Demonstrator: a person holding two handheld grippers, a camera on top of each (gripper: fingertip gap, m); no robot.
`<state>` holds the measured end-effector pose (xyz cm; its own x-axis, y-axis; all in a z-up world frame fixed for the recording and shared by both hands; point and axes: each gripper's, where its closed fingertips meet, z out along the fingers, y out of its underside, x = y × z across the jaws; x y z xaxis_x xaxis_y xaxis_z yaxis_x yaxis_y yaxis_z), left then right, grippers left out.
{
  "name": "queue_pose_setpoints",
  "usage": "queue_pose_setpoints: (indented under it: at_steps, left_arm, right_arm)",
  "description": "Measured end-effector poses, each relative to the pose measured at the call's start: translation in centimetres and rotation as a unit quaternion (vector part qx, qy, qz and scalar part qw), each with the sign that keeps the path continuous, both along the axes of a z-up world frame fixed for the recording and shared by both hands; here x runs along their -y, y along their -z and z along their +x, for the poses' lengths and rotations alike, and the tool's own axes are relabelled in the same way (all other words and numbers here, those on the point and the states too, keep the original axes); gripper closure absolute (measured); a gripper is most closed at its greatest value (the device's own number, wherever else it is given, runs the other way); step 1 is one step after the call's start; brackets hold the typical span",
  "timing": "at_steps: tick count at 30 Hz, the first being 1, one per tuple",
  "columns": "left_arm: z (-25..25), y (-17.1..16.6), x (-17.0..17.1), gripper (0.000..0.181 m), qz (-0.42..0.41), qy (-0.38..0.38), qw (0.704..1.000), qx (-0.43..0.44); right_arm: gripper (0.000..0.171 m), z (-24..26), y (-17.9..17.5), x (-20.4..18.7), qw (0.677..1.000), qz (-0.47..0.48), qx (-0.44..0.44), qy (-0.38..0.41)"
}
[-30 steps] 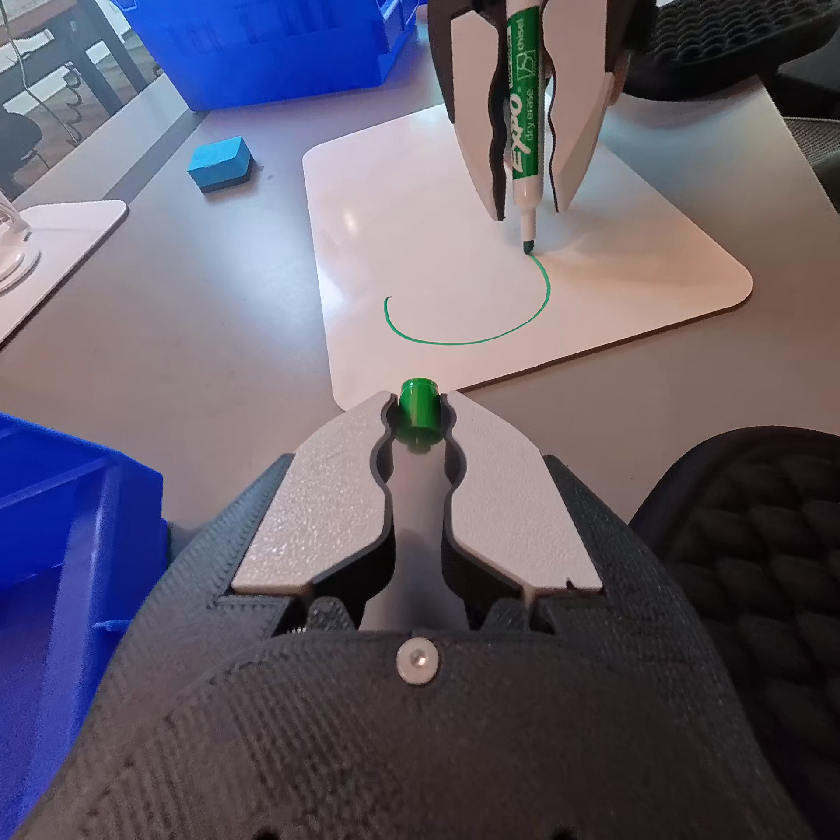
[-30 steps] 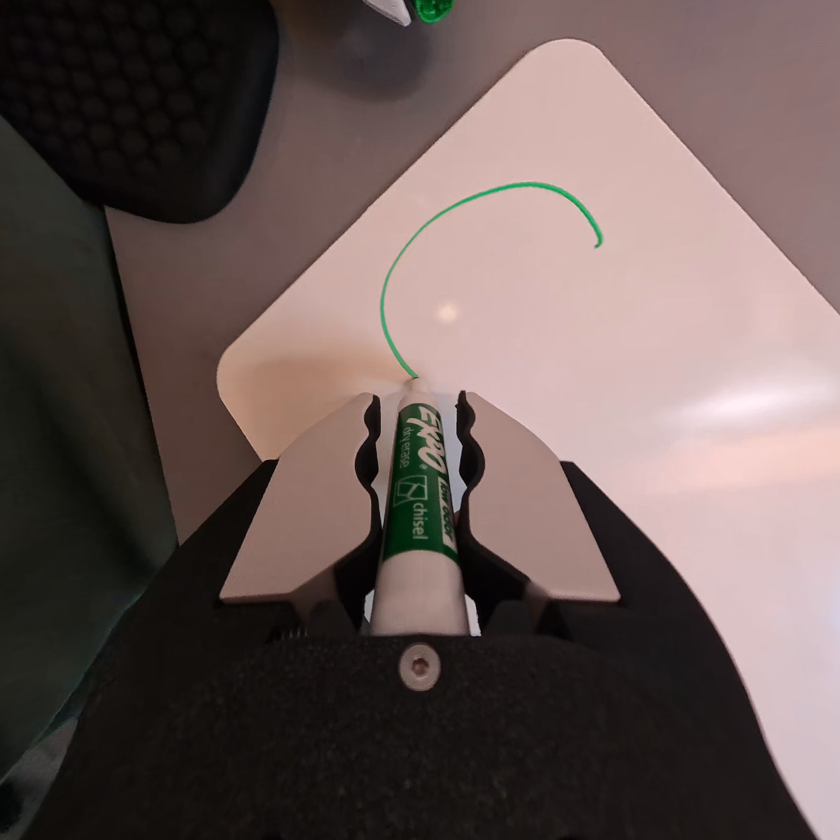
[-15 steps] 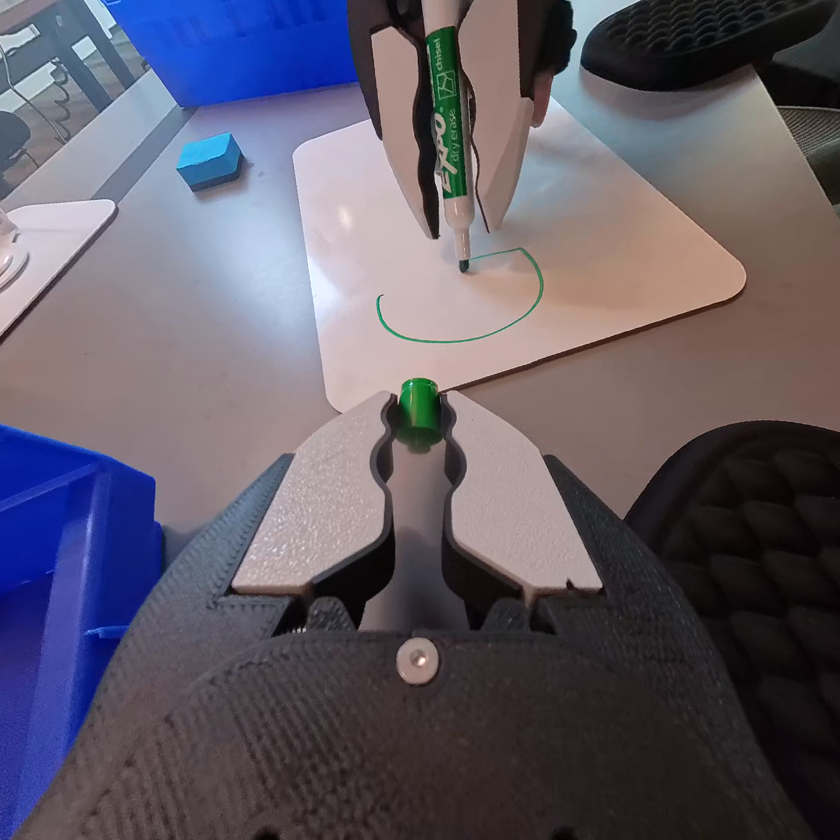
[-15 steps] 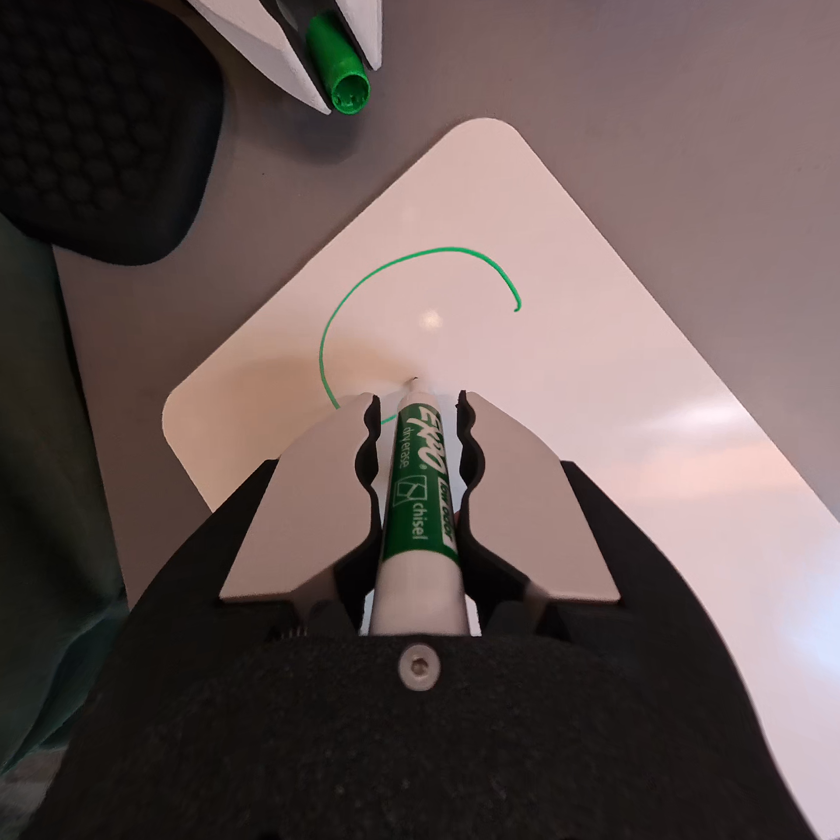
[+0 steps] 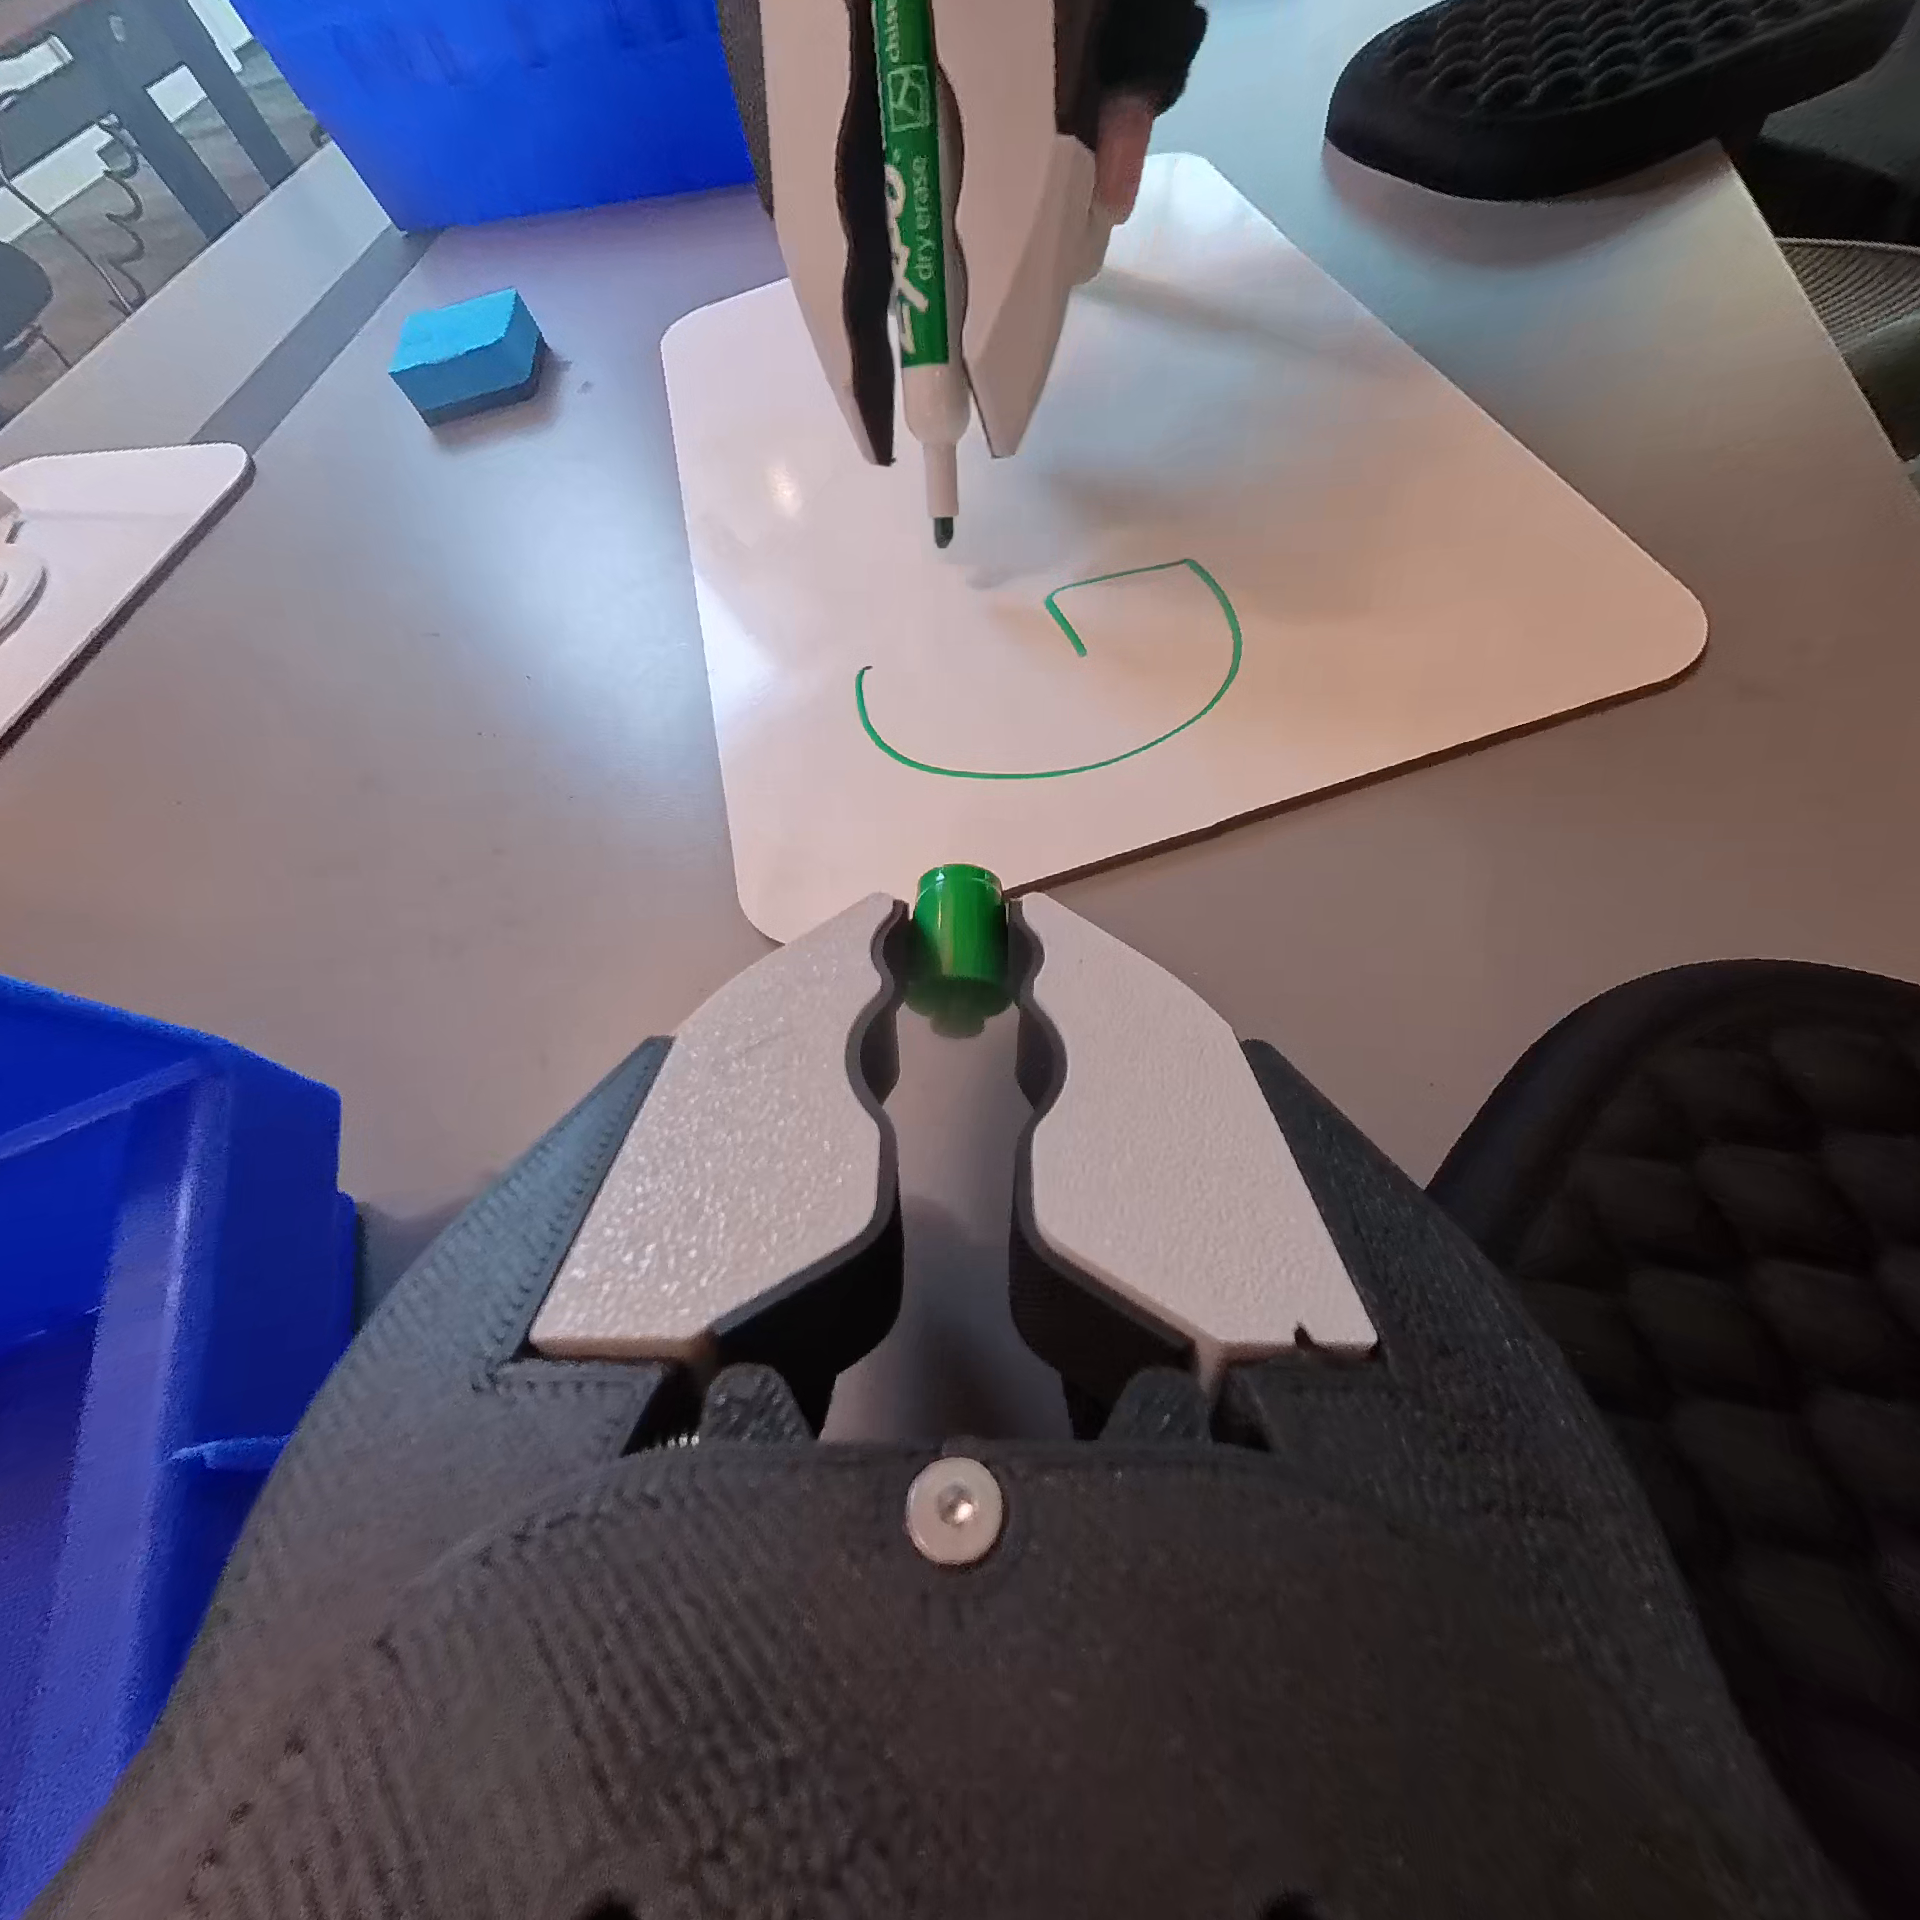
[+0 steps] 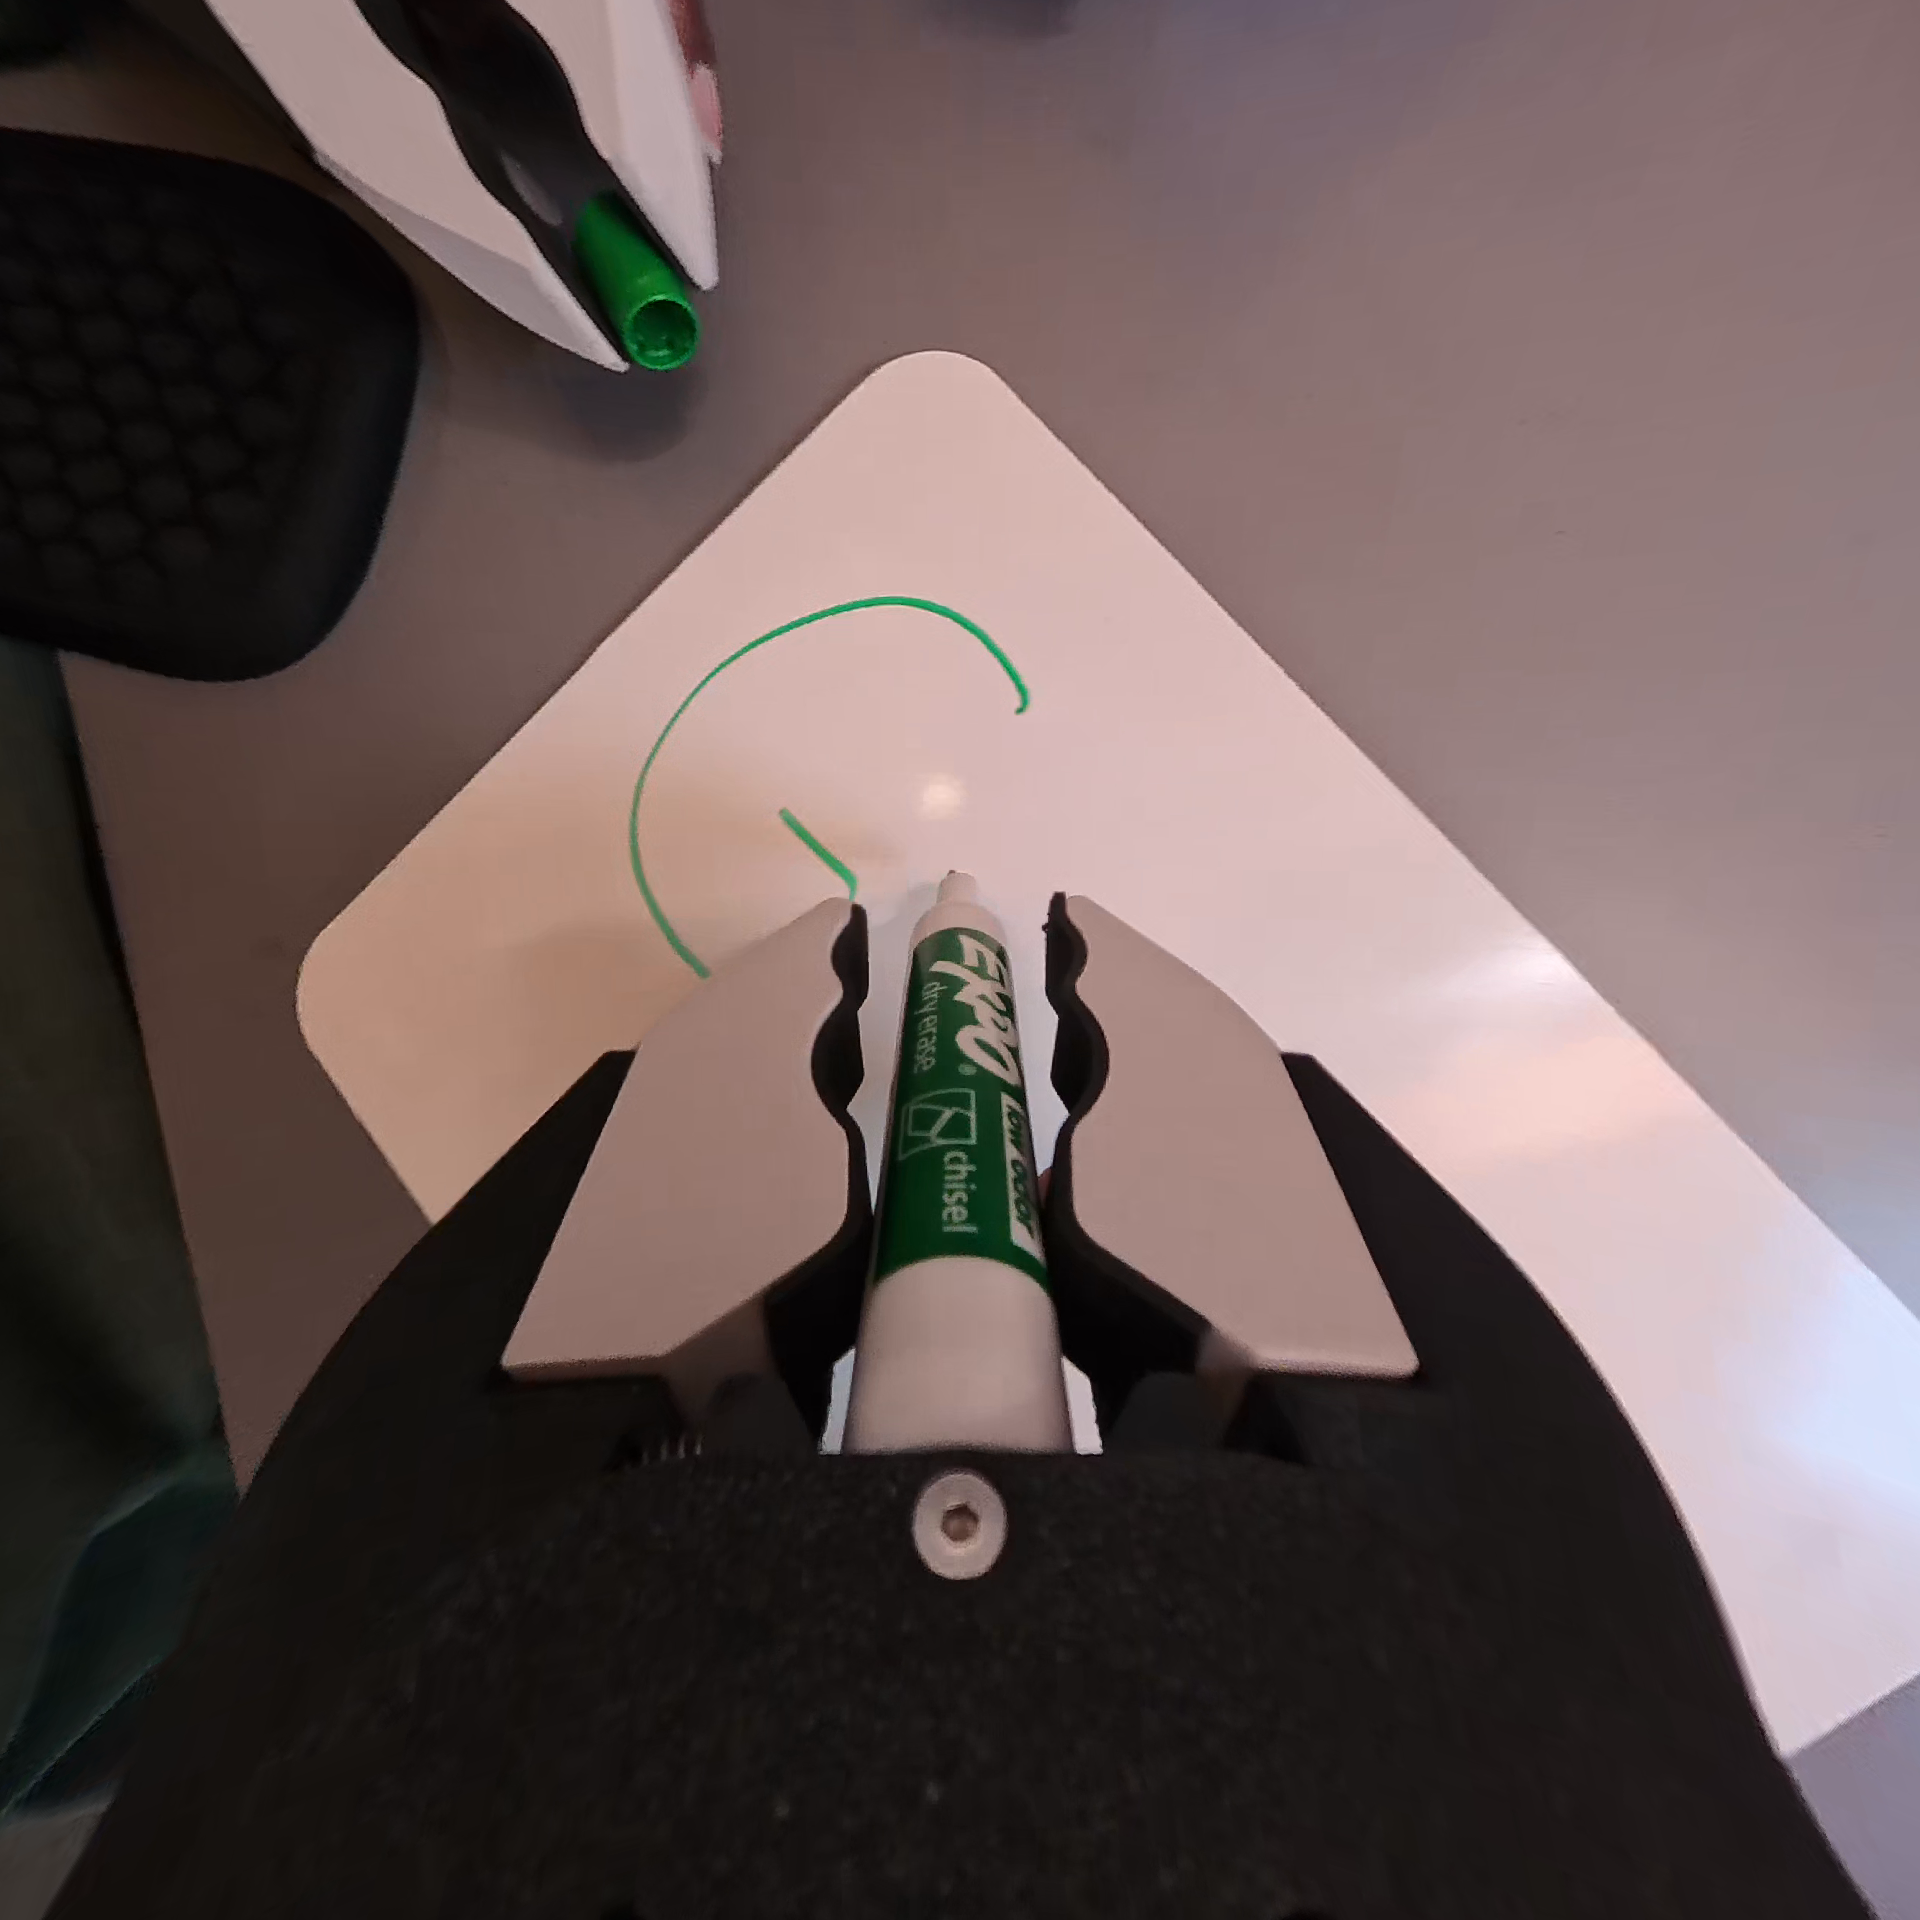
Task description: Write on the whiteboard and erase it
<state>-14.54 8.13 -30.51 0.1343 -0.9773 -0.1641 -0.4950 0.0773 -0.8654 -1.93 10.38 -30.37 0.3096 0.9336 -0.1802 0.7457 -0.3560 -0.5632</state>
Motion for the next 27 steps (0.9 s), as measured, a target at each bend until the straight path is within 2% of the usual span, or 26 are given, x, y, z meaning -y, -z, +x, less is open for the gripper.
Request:
queue_pose_setpoints:
  at_steps: [7, 15, 19, 27]
  left_arm:
    - [-0.2, -0.2, -0.2, 0.163, 0.001, -0.005, 1.0, 0.003]
    - [-0.1, -0.2, 0.0, 0.163, 0.003, -0.001, 1.0, 0.001]
    - [-0.1, -0.1, 0.0, 0.163, 0.002, -0.001, 1.0, 0.0]
    - [0.1, -0.1, 0.1, 0.163, 0.005, 0.0, 1.0, 0.0]
  right_arm:
    - [0.138, -0.5, 0.4, -2.3, 1.0, 0.002, 0.002, 0.006]
    - [0.138, -1.0, 1.2, -2.8, 1.0, 0.0, 0.016, 0.0]
    - [0.138, -0.2, 1.2, -1.2, 1.0, -0.016, 0.022, -0.004]
    - [0.138, 2.3, 1.2, 4.3, 0.997, -0.06, 0.037, -0.018]
